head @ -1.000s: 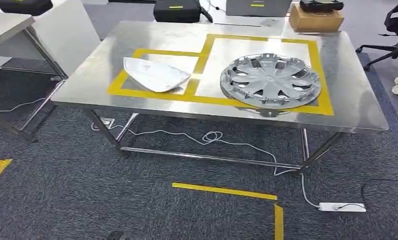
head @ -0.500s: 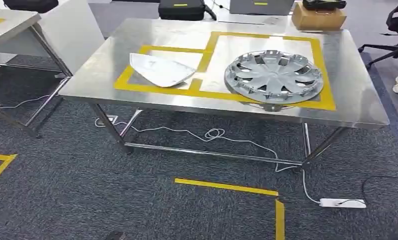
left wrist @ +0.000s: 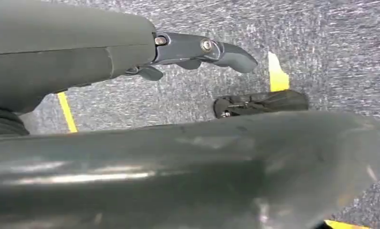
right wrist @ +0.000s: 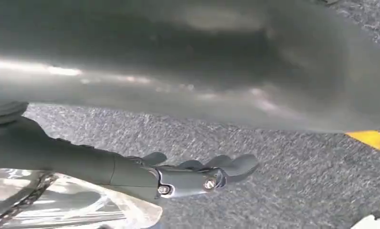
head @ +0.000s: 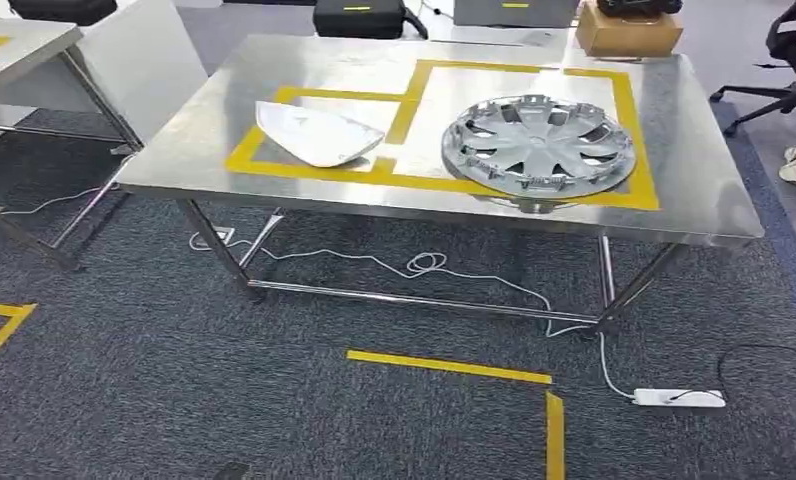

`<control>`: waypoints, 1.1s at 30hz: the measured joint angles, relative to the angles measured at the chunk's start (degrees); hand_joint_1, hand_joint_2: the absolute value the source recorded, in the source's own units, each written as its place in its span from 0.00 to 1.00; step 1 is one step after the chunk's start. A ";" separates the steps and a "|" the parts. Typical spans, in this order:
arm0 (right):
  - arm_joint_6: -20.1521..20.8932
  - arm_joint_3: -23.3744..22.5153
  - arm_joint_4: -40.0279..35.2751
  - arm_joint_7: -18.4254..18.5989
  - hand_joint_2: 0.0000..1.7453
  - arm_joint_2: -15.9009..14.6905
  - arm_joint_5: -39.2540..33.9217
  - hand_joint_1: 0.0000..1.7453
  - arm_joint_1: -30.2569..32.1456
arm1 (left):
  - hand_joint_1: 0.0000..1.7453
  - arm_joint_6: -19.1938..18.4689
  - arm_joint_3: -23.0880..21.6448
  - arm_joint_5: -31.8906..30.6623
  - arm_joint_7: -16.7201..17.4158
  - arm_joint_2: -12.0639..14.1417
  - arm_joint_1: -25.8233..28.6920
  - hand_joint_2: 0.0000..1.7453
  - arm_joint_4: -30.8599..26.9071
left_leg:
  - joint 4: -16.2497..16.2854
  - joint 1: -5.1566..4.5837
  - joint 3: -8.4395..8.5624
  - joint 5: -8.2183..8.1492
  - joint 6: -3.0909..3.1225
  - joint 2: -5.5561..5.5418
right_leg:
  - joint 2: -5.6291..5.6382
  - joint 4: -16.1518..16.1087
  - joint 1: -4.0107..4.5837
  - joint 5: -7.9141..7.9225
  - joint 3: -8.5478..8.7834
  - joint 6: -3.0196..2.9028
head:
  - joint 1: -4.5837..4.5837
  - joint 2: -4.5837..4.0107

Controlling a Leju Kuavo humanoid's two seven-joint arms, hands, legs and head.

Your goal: Take the parts from the cabinet and place them on the table.

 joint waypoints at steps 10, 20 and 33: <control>-0.11 0.00 0.04 0.04 0.00 0.13 0.70 0.00 0.69 | 0.00 -0.11 0.20 0.46 -0.31 0.00 0.78 0.00 0.00 | -0.85 0.10 -2.92 3.01 1.41 0.28 | 0.22 15.79 -0.51 -8.25 -5.97 2.48 | 0.48 0.00; -0.39 -0.02 0.13 0.17 0.00 0.44 0.83 0.00 0.92 | 0.00 -0.09 0.26 0.68 -0.33 0.13 1.19 0.00 0.00 | 3.60 0.03 -5.48 0.40 -1.41 0.05 | 0.10 -0.94 -0.64 -1.68 2.52 -1.28 | 0.06 0.00; -0.46 -0.02 0.17 0.13 0.00 0.48 0.87 0.00 0.92 | 0.00 0.33 0.46 0.09 -0.55 0.26 1.25 0.00 0.00 | -0.29 -0.05 -0.23 0.45 0.22 0.01 | 0.05 -0.23 -0.30 0.79 -0.24 0.74 | 0.07 0.00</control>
